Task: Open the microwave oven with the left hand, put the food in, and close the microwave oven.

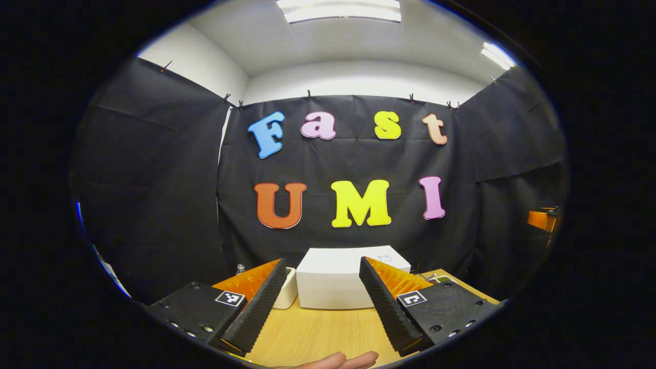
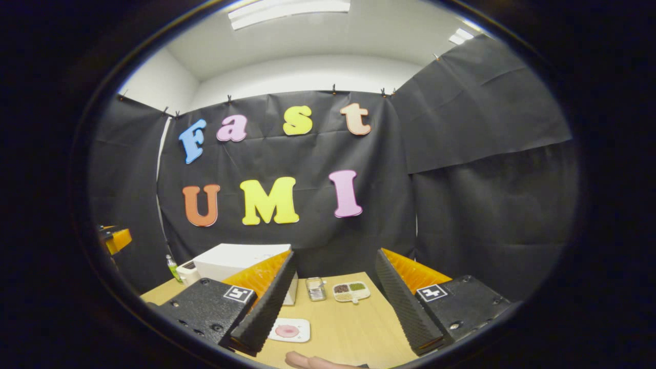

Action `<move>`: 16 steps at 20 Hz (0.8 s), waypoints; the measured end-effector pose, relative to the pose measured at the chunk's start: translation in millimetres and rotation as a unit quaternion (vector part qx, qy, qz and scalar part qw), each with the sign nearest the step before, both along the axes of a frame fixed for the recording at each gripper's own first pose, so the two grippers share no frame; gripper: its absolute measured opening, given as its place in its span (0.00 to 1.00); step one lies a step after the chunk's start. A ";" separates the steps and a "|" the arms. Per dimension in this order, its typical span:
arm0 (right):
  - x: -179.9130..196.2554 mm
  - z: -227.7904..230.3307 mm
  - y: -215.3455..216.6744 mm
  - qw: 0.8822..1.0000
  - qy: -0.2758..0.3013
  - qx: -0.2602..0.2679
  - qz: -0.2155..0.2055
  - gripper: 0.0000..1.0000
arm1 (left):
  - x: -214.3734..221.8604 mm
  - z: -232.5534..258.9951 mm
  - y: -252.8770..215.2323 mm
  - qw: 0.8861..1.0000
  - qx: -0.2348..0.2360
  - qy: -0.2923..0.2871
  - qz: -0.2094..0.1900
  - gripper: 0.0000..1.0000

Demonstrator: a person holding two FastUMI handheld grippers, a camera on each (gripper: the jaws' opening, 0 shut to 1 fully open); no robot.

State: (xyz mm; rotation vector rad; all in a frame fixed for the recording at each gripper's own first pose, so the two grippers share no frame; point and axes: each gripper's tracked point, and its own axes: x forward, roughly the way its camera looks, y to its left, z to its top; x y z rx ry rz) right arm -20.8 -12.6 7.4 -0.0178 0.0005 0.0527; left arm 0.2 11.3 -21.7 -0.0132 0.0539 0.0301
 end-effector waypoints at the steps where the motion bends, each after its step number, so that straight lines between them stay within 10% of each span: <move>1: 0.3 0.8 -0.7 1.000 -0.001 0.001 0.001 1.00 | 3.2 -3.0 -0.3 1.000 -0.002 0.002 0.000 0.92; 5: 0.5 1.7 -1.2 1.000 -0.008 0.004 0.005 0.91 | 21.7 -14.8 -8.2 1.000 -0.006 0.008 -0.006 0.82; 16: 5.0 -8.7 -18.8 1.000 -0.007 0.007 0.007 0.91 | 116.6 -62.3 -67.4 0.999 -0.037 -0.003 -0.037 0.92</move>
